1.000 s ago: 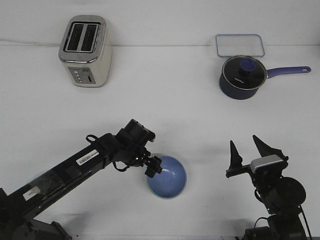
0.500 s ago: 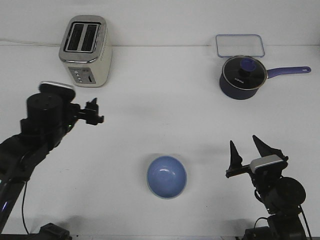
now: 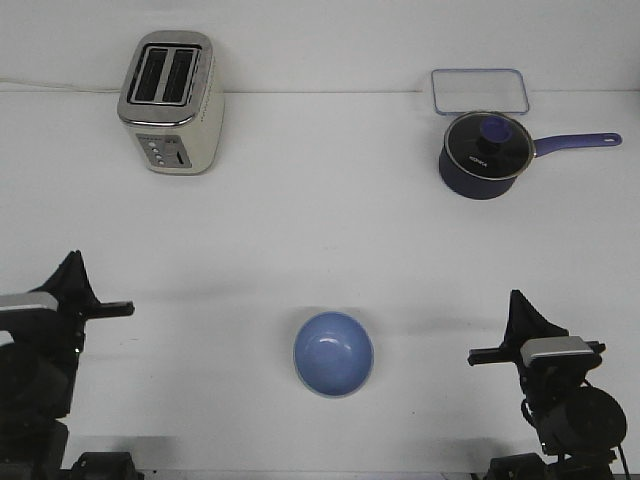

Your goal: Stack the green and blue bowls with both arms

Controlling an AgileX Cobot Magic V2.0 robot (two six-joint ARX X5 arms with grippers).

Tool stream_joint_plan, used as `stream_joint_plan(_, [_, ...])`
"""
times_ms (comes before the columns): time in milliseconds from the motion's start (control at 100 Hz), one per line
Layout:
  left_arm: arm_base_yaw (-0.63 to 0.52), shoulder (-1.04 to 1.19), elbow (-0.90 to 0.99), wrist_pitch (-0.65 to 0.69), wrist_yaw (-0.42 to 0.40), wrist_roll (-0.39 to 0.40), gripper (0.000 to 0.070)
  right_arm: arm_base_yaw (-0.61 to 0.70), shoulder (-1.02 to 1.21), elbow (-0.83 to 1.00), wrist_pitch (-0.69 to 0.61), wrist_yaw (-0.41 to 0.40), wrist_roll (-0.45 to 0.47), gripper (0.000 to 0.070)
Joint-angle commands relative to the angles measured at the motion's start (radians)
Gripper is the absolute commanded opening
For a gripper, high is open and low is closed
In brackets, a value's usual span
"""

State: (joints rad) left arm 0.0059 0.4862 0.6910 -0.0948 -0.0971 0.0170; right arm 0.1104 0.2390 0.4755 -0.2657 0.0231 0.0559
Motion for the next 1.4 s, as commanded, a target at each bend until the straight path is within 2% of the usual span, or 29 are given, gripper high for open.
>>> stream_joint_plan(0, [0.001,-0.066,-0.109,0.09,0.02,0.016,0.0012,0.001,-0.035,0.009,-0.013,0.027,0.021,0.0])
stream_joint_plan(190, [0.001,-0.213,-0.269,0.119,0.022,-0.015,0.0011,0.001,-0.096,0.009,-0.02,0.087,-0.026,0.0])
stream_joint_plan(400, [0.001,-0.223,-0.271,0.156,0.021,-0.027,0.0012,0.001,-0.094,0.009,-0.024,0.087,-0.027,0.0])
stream_joint_plan(1070, [0.001,-0.226,-0.271,0.146,0.021,-0.028,0.0012,0.002,-0.094,0.009,-0.019,0.085,-0.027,0.0])
stream_joint_plan(1160, [0.001,-0.235,-0.281,0.148,0.018,0.02,0.0012,0.002,-0.094,0.009,-0.019,0.085,-0.027,0.0])
stream_joint_plan(1280, [0.001,-0.275,-0.373,0.159,0.019,0.051,0.0012,0.002,-0.094,0.009,-0.019,0.084,-0.027,0.0])
stream_joint_plan(1390, [0.002,-0.352,-0.489,0.175,0.019,0.028,0.0012,0.002,-0.094,0.009,-0.019,0.085,-0.027,0.0])
